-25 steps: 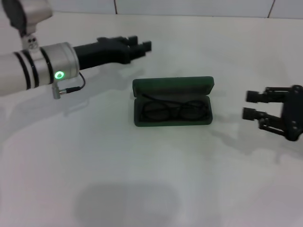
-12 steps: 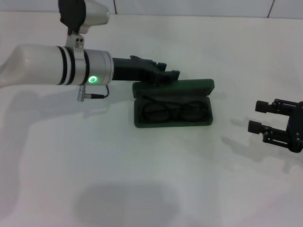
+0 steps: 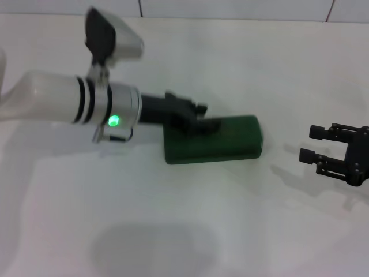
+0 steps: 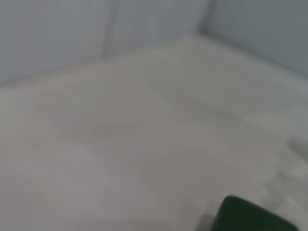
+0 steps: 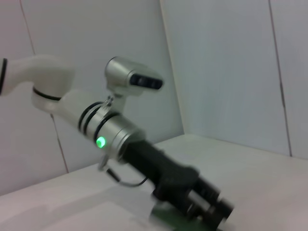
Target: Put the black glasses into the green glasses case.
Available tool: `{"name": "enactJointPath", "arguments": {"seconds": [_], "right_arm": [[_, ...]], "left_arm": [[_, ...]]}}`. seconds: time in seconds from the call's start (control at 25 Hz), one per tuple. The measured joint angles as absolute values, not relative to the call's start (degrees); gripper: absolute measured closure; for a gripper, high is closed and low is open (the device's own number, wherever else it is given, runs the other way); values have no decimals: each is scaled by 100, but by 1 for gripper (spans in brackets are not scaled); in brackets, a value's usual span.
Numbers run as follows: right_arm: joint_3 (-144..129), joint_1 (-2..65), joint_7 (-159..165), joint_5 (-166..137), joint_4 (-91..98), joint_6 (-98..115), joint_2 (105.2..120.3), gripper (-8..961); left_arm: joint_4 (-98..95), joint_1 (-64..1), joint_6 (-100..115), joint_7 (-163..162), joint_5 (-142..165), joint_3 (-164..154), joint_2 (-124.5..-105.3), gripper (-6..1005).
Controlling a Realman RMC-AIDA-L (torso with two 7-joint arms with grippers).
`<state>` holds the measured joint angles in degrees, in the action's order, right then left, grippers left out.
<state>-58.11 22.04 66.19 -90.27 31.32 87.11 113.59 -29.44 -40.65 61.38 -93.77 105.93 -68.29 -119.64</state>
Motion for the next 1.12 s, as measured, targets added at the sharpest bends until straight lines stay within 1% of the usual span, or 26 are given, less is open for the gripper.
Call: {"name": "enactJointPath", "arguments": {"seconds": [0.28, 0.4, 0.56, 0.72, 0.76, 0.84, 0.96, 1.12], "right_arm": [[-5850, 2239, 6617, -9027, 3147, 8656, 11408, 361], [-5853, 2241, 6506, -9025, 3183, 8839, 11441, 359], [-5836, 2242, 5974, -8996, 3185, 9550, 11494, 356], [-5851, 2334, 5478, -8843, 3180, 10022, 11574, 353], [-5864, 2399, 5446, -8808, 3162, 10064, 11589, 352], [-5904, 2559, 5413, -8764, 3048, 10101, 11611, 288], [-6024, 2766, 5292, -8739, 2787, 10032, 11620, 193], [-6070, 2902, 5022, -8730, 2489, 9863, 11621, 199]], "left_arm": [[-2986, -3887, 6174, -8847, 10320, -7080, -11993, 484], [-3033, -3695, 6550, -8272, 9685, -7055, -11956, 484], [-3331, -3120, 8068, -7113, 8481, -7037, -11776, 484], [-3485, -2680, 9602, -6466, 7939, -7018, -11459, 484], [-3480, -2613, 9779, -6391, 7919, -6990, -11394, 459], [-3450, -2486, 9975, -6181, 7994, -6926, -11323, 408], [-3432, -2273, 10084, -5797, 8179, -6892, -11319, 329], [-3418, -2032, 10104, -5501, 8222, -6893, -11373, 214]]}}
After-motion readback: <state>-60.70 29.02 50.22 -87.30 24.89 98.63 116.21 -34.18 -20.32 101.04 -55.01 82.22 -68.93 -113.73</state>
